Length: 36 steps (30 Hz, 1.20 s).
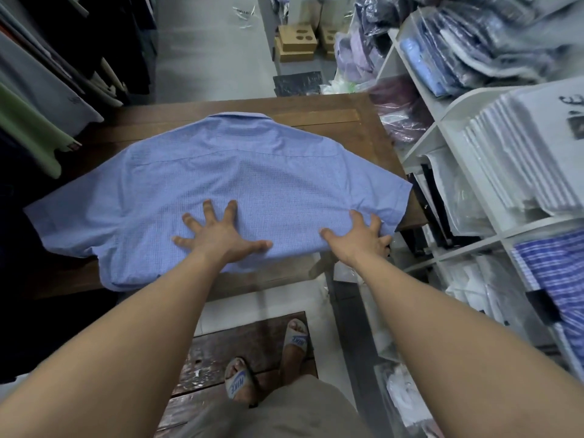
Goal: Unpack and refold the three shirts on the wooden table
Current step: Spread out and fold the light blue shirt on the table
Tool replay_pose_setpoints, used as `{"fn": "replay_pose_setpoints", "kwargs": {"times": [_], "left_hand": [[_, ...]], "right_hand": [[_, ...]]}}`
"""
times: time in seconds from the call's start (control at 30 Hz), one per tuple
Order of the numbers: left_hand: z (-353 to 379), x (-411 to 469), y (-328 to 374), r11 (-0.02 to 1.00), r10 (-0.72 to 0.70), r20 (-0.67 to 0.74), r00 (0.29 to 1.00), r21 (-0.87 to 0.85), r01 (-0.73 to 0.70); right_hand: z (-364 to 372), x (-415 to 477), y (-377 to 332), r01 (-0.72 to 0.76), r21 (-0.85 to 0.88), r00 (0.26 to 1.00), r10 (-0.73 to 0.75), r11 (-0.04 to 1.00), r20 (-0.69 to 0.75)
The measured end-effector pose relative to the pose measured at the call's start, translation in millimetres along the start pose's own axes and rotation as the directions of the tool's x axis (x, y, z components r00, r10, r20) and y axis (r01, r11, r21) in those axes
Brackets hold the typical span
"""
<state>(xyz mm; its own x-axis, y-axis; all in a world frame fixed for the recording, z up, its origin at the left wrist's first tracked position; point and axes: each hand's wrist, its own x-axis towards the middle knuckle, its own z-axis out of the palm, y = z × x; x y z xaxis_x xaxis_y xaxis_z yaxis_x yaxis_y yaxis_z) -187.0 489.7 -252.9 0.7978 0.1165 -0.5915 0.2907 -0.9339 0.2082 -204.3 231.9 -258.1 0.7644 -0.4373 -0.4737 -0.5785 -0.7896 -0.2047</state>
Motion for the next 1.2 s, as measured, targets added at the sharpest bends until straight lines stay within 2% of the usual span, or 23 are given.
{"fn": "replay_pose_setpoints", "kwargs": {"times": [0.17, 0.3, 0.37, 0.43, 0.53, 0.6, 0.67, 0.8, 0.87, 0.93, 0.97, 1.03, 1.1, 1.2], "left_hand": [[-5, 6, 6, 0.999, -0.036, 0.005, 0.999, -0.001, 0.036], [-13, 17, 17, 0.999, -0.026, -0.192, 0.981, 0.015, 0.029], [-18, 26, 19, 0.999, -0.045, -0.209, 0.977, 0.016, 0.050], [-22, 34, 19, 0.996, -0.092, -0.164, 0.982, -0.014, 0.091], [-26, 43, 17, 0.989, -0.136, -0.075, 0.988, -0.072, 0.131], [-30, 47, 16, 0.984, -0.159, -0.026, 0.987, -0.089, 0.156], [-36, 51, 18, 0.983, -0.171, -0.036, 0.985, -0.068, 0.168], [-47, 66, 28, 0.981, -0.192, -0.211, 0.958, -0.054, 0.184], [-51, 79, 35, 0.995, -0.104, -0.360, 0.927, -0.033, 0.099], [-56, 93, 44, 0.998, 0.047, -0.406, 0.912, -0.010, -0.056], [-60, 100, 49, 0.993, 0.102, -0.377, 0.920, -0.008, -0.114], [-65, 113, 55, 0.992, 0.112, -0.266, 0.957, -0.030, -0.125], [-69, 126, 53, 0.998, 0.062, -0.123, 0.991, -0.018, -0.065], [-79, 142, 46, 0.992, 0.083, 0.000, 0.997, 0.093, -0.082]], "right_hand": [[-7, 11, 1, -0.013, -0.157, 0.995, -0.004, 0.988, -0.104], [-18, 23, -16, 0.100, -0.324, 0.964, -0.173, 0.941, -0.203], [-23, 30, -29, 0.174, -0.329, 0.942, -0.254, 0.928, -0.219], [-26, 40, -43, 0.246, -0.256, 0.953, -0.282, 0.935, -0.115], [-26, 60, -54, 0.239, -0.180, 0.969, -0.223, 0.954, 0.103], [-26, 73, -55, 0.225, -0.192, 0.968, -0.195, 0.955, 0.160], [-27, 85, -56, 0.225, -0.209, 0.967, -0.191, 0.952, 0.171], [-33, 98, -63, 0.201, -0.241, 0.976, -0.175, 0.950, 0.127], [-34, 99, -72, 0.224, -0.263, 0.974, -0.228, 0.938, 0.016], [-33, 97, -90, 0.328, -0.294, 0.931, -0.360, 0.898, -0.059], [-31, 96, -102, 0.390, -0.288, 0.906, -0.420, 0.875, -0.051], [-25, 95, -125, 0.455, -0.245, 0.885, -0.464, 0.856, 0.023], [-19, 100, -140, 0.408, -0.218, 0.913, -0.389, 0.887, 0.124], [-16, 112, -146, 0.335, -0.280, 0.937, -0.286, 0.900, 0.200]]}}
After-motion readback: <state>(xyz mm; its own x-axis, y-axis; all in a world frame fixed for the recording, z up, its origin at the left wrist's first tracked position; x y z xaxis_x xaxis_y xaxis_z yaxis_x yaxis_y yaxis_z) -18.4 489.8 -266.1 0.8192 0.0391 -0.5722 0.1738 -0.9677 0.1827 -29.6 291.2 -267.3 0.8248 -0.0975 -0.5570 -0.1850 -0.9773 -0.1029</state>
